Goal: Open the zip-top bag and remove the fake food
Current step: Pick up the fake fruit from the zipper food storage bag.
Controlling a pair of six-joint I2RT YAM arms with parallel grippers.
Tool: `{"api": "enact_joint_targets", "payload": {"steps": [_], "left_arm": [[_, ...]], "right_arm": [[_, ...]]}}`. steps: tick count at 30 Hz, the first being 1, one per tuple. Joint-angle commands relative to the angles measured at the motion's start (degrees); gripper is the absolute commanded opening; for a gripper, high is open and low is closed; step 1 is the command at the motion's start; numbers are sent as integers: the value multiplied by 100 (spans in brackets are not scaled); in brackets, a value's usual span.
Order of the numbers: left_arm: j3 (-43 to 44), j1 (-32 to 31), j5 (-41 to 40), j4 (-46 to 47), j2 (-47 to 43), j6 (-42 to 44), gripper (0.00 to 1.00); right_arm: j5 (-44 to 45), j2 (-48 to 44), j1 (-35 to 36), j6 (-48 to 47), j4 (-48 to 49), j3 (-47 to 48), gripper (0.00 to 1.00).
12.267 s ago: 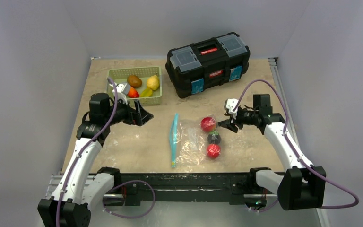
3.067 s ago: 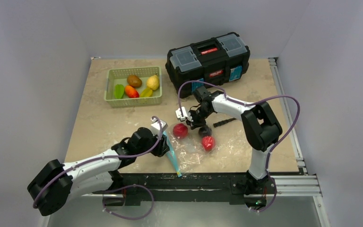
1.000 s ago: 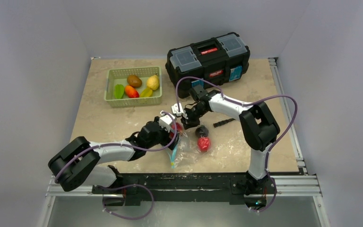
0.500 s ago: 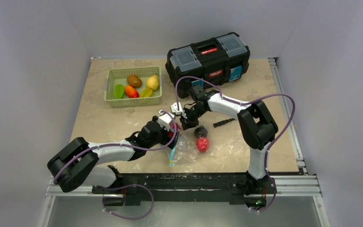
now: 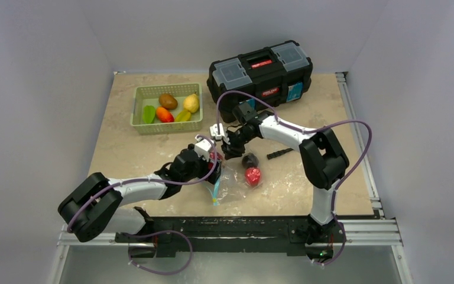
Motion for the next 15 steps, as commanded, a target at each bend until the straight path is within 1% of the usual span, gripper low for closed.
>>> {"api": "enact_joint_targets", "payload": {"steps": [1, 7, 11, 15], "left_arm": [[182, 105, 288, 100, -134, -180, 98], [165, 134, 298, 89, -123, -172, 98], [160, 141, 294, 104, -116, -163, 98], [158, 151, 211, 151, -100, -163, 98]], "right_arm": [[130, -510, 183, 306, 367, 352, 29], [519, -433, 187, 659, 855, 384, 26], [600, -301, 255, 1265, 1318, 377, 22], [877, -195, 306, 1589, 1668, 231, 22]]}}
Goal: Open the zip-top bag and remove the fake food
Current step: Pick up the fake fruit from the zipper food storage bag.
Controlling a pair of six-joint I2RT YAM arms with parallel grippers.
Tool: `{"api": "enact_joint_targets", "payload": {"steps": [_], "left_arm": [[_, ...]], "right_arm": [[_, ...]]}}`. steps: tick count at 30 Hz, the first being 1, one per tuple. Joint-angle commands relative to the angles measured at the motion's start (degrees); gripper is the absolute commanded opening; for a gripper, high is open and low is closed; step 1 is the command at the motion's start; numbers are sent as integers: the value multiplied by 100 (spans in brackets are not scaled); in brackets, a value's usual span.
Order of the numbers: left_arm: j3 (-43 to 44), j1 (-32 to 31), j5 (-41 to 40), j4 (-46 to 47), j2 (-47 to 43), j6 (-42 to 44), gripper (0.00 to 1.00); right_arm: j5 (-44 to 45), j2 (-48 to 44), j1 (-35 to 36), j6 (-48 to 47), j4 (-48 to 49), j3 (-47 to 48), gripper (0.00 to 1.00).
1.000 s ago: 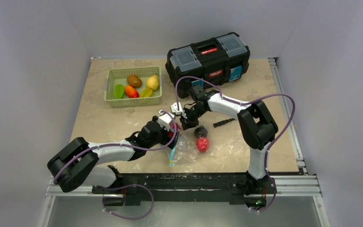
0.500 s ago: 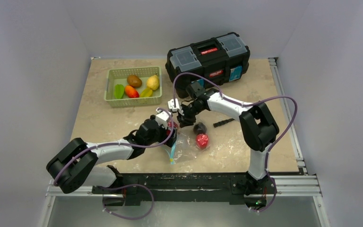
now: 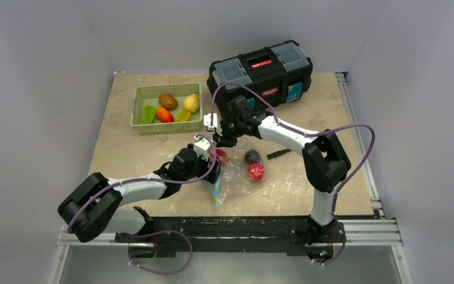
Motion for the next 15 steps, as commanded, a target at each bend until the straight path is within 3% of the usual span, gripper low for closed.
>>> {"api": "enact_joint_targets", "payload": {"steps": [1, 15], "left_arm": [[156, 38, 14, 206, -69, -62, 98], [404, 113, -5, 373, 430, -97, 97]], "right_arm": [[331, 106, 79, 612, 663, -8, 22], [1012, 266, 53, 211, 228, -139, 20]]}}
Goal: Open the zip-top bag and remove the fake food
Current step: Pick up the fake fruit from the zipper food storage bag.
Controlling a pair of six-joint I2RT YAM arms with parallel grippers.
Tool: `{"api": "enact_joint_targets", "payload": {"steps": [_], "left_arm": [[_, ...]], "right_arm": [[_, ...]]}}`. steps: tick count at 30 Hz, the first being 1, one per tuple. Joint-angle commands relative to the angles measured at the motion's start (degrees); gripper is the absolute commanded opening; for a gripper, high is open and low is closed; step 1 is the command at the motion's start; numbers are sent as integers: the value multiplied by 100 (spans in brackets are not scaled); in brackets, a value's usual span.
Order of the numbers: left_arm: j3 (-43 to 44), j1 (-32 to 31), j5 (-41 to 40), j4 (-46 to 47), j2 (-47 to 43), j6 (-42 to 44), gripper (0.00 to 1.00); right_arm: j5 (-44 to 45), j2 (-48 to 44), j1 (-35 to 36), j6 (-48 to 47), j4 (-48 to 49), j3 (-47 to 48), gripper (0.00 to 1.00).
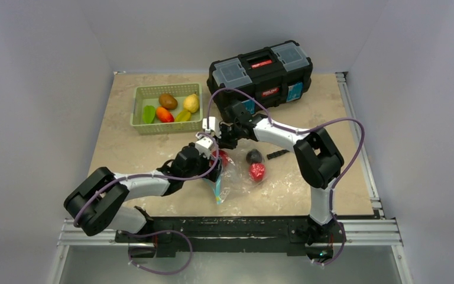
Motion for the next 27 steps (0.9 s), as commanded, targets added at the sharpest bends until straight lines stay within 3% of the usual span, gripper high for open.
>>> {"api": "enact_joint_targets", "payload": {"steps": [1, 6, 15, 23, 27], "left_arm": [[291, 45, 10, 294, 117, -79, 97], [337, 44, 101, 428, 278, -104, 97], [261, 41, 506, 970, 519, -314, 97], [22, 43, 753, 1297, 361, -183, 96], [72, 42, 767, 1288, 449, -159, 95]], "right_arm": [[144, -164, -4, -297, -255, -25, 20], [-133, -152, -2, -695, -969, 78, 20], [-1379, -7, -40, -658, -1769, 428, 21], [-1494, -456, -564, -521, -1975, 591, 30], [-1094, -643, -593, -567, -1824, 240, 29]]}}
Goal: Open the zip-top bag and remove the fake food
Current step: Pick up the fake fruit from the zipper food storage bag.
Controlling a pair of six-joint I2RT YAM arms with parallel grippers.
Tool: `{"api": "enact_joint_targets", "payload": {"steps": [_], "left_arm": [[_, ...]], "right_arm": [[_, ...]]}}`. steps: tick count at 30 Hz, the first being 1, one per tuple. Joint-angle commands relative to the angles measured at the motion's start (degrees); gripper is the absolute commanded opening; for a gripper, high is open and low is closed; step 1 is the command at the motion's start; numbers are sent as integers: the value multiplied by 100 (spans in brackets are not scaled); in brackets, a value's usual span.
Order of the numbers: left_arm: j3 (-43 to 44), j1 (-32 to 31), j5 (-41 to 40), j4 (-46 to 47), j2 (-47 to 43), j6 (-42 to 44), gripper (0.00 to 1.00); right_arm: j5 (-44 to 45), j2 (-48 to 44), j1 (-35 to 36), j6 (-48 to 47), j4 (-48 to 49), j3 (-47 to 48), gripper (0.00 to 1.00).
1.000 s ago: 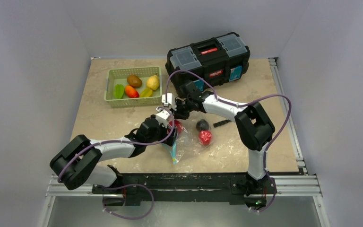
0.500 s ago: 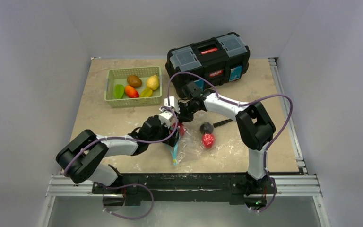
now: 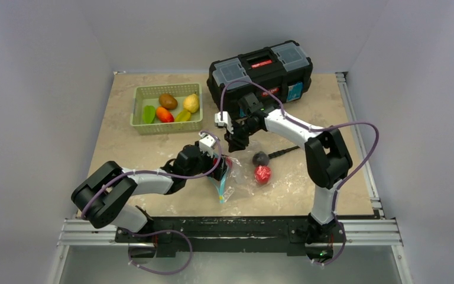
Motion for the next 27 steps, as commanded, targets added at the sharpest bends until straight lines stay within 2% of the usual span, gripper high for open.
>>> {"api": "enact_joint_targets", "payload": {"steps": [1, 6, 18, 22, 25, 27], "left_arm": [[6, 38, 127, 373, -18, 38, 94], [212, 35, 33, 80, 110, 20, 92], [452, 34, -71, -114, 378, -116, 91], [558, 37, -21, -220, 465, -136, 77], [656, 46, -10, -446, 478, -119, 53], [680, 45, 8, -635, 393, -79, 43]], "right_arm": [[200, -429, -53, -26, -90, -191, 27], [462, -151, -49, 37, -129, -136, 20], [-43, 247, 200, -173, -483, -43, 15], [-306, 264, 203, -293, -625, 14, 15], [-366, 238, 206, -286, -577, 20, 15], [-349, 218, 169, -253, -536, 24, 15]]}}
